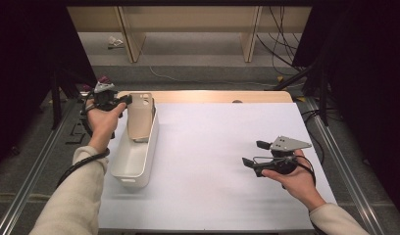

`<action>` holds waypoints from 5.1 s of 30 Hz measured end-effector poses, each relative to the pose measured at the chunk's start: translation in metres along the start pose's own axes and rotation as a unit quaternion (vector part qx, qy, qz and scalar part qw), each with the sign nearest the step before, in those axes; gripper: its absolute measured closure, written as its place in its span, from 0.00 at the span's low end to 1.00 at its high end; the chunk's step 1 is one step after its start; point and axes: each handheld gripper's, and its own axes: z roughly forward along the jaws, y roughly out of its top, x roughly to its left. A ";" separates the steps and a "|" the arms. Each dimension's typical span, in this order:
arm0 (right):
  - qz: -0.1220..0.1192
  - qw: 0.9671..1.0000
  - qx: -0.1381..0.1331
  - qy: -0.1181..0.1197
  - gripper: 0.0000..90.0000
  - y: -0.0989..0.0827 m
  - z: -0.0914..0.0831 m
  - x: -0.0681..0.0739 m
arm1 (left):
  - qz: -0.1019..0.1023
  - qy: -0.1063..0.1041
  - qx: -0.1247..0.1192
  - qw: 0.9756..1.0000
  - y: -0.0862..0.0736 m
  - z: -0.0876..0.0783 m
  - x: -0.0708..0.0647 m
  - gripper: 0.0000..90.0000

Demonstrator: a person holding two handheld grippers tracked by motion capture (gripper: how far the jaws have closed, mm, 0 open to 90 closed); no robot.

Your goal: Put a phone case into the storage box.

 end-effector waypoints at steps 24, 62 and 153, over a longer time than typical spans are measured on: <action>-0.002 1.000 0.000 0.002 0.19 0.000 0.000 0.000 | -0.012 0.007 0.021 1.000 -0.010 0.014 0.006 0.90; 0.001 1.000 0.001 0.000 0.18 0.000 0.001 -0.001 | 0.030 0.052 0.033 0.998 0.003 0.007 -0.003 0.41; 0.012 1.000 -0.013 -0.011 0.18 0.000 -0.005 -0.007 | 0.133 -0.098 -0.025 0.986 -0.115 -0.111 -0.093 0.00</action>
